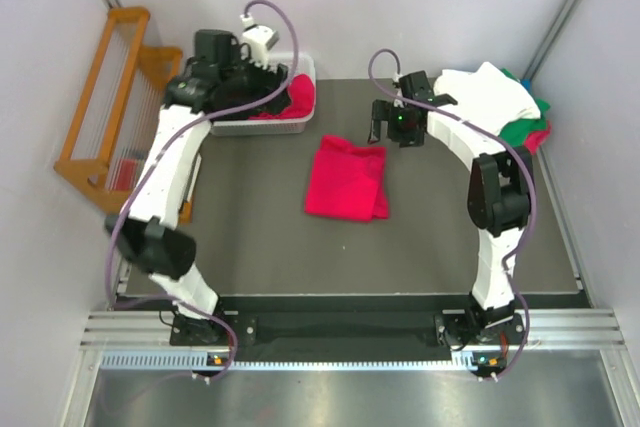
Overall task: Fold and stack the t-shirts
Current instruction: Fold the tshirt, then neatly place the folded tshirt to the corner
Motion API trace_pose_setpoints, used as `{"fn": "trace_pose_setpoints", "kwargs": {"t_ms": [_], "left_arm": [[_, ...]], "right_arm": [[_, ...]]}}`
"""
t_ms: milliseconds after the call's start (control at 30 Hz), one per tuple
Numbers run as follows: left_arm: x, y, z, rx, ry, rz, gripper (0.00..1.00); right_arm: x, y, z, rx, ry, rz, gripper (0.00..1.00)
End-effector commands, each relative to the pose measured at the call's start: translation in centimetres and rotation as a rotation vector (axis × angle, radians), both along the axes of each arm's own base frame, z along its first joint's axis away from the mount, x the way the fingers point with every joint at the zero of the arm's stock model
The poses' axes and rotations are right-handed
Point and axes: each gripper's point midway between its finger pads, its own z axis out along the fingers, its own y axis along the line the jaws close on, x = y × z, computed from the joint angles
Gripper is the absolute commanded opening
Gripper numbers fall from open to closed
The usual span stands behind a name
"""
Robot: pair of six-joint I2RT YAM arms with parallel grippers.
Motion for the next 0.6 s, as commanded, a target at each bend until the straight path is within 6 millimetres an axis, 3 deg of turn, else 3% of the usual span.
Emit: {"fn": "trace_pose_setpoints", "kwargs": {"t_ms": [0,33,67,133,233,367,567], "left_arm": [[-5.4,1.3,2.5,-0.113,0.002,0.009,0.88],[-5.6,2.2,0.9,-0.104,0.009,0.050,0.88],[-6.7,3.3,1.9,-0.105,-0.030,0.073,0.88],[-8.2,4.3,-0.3,-0.088,0.023,0.085,0.89],[-9.9,5.6,-1.9,-0.086,0.071,0.099,0.88],[-11.3,6.5,-1.8,-0.078,0.077,0.110,0.88],[-11.8,6.2,-1.4,-0.086,0.081,0.090,0.88]], "right_arm": [[-0.3,2.0,-0.7,0.119,0.025,0.092,1.00],[-0.2,2.4,-1.8,0.134,0.048,0.101,1.00],[-0.4,3.0,-2.0,0.169,0.059,0.123,1.00],[-0.2,3.4,-3.0,0.179,0.077,0.137,1.00],[0.1,3.8,-3.9,0.202,0.091,0.160,1.00],[0.1,4.2,-5.0,0.238,0.115,0.190,1.00],[0.3,3.6,-6.3,0.296,0.132,0.189,1.00]]}}
